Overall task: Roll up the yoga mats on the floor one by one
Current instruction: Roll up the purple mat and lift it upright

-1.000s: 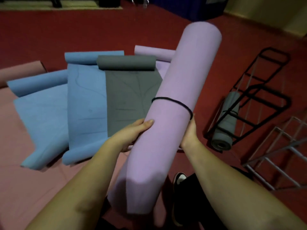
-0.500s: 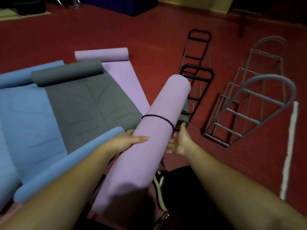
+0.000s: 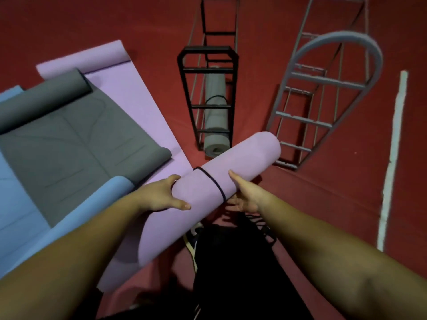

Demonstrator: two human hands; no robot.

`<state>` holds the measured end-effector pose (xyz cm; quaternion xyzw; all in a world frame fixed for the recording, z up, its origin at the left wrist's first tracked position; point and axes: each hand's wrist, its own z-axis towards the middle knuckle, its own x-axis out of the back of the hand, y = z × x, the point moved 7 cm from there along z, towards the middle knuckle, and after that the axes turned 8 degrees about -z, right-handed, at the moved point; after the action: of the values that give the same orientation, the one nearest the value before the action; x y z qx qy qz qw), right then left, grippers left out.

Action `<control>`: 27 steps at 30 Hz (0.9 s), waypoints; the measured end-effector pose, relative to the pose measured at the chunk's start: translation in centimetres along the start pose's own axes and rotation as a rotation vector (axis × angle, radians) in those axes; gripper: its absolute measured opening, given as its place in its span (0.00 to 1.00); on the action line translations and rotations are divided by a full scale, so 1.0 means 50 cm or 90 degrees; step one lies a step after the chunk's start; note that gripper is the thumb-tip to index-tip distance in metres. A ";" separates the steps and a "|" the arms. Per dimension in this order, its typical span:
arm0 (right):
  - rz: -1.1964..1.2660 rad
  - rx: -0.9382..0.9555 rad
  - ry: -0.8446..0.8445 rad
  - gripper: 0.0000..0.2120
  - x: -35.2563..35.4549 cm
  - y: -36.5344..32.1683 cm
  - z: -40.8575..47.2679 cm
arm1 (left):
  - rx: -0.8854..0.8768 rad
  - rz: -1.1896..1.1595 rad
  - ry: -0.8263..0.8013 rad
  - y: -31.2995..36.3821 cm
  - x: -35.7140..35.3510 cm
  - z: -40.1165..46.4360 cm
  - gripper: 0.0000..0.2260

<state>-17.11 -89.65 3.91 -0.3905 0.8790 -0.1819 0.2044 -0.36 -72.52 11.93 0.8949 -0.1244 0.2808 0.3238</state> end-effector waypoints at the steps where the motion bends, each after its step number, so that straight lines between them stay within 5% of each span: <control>1: 0.024 -0.008 0.004 0.37 0.012 0.014 0.016 | 0.002 0.019 -0.010 0.010 -0.012 0.020 0.46; 4: 0.113 -0.028 0.029 0.37 0.059 0.053 0.072 | -0.016 0.017 -0.039 0.042 -0.054 0.079 0.42; 8: 0.157 -0.056 0.078 0.51 0.115 0.077 0.150 | -0.042 0.007 -0.065 0.056 -0.094 0.164 0.43; 15: 0.243 -0.026 0.113 0.33 0.176 0.066 0.199 | -0.054 0.002 -0.087 0.050 -0.155 0.303 0.40; 21: 0.257 0.050 0.214 0.54 0.253 0.068 0.304 | -0.040 -0.035 -0.101 0.040 -0.184 0.369 0.42; 25: 0.249 0.097 0.257 0.31 0.233 0.058 0.277 | -0.015 -0.072 -0.091 0.016 -0.193 0.370 0.43; 27: 0.235 0.100 0.300 0.30 0.229 0.066 0.275 | -0.007 -0.095 -0.092 0.001 -0.201 0.361 0.41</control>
<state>-19.22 -98.52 -11.86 -0.1538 0.9415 -0.2949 0.0542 -0.92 -83.90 -5.34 0.9179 -0.0818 0.1901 0.3387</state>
